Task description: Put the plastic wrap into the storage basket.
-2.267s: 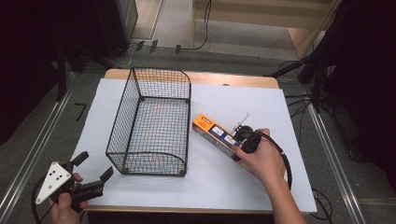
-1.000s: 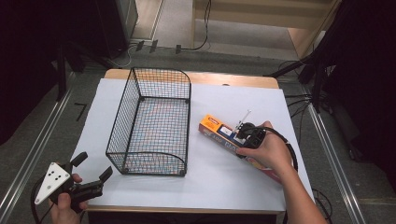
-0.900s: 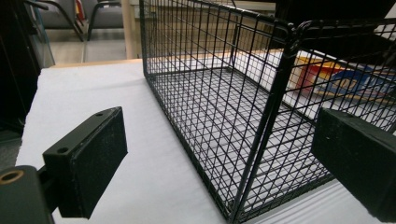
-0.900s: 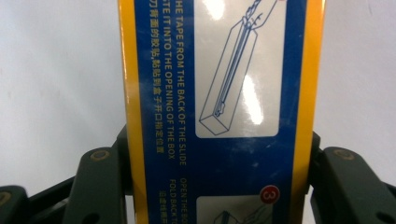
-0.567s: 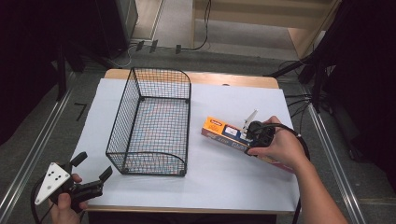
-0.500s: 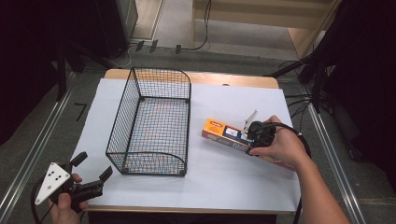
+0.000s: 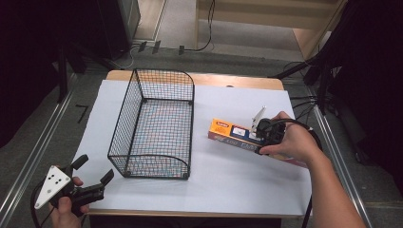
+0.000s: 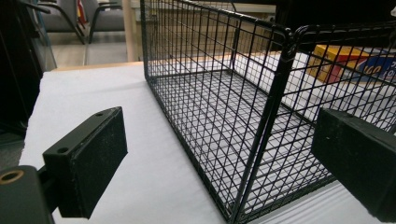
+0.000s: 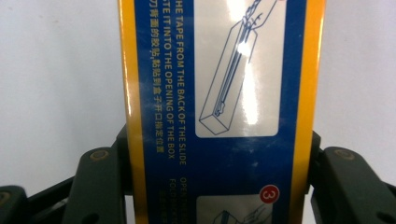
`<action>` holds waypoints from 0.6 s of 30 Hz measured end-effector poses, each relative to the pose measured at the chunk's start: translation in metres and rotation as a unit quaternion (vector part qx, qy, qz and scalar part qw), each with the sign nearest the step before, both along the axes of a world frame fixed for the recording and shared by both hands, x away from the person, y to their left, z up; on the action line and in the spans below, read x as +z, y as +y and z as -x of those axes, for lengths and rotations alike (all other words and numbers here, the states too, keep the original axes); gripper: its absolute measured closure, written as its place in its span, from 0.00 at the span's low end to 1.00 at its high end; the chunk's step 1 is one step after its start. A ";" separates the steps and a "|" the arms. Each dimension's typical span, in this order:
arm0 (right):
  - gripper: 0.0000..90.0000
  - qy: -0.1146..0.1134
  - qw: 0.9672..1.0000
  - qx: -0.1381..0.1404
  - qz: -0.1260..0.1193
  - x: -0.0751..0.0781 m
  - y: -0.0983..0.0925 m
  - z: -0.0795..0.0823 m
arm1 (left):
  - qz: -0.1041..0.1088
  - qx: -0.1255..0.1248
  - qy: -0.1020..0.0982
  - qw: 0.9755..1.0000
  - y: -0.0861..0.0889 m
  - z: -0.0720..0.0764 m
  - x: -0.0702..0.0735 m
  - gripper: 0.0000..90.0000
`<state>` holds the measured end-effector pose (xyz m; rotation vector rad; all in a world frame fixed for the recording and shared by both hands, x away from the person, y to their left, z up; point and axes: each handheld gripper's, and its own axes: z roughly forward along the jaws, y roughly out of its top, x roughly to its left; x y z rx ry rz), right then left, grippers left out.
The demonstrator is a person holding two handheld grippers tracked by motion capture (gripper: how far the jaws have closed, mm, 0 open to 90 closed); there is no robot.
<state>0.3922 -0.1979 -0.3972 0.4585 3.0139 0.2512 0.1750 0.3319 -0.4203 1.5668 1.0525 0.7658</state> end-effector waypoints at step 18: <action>0.46 -0.004 1.000 0.028 -0.011 0.030 0.006 -0.001 | -0.001 -0.004 -0.006 1.000 -0.001 0.001 0.001 0.04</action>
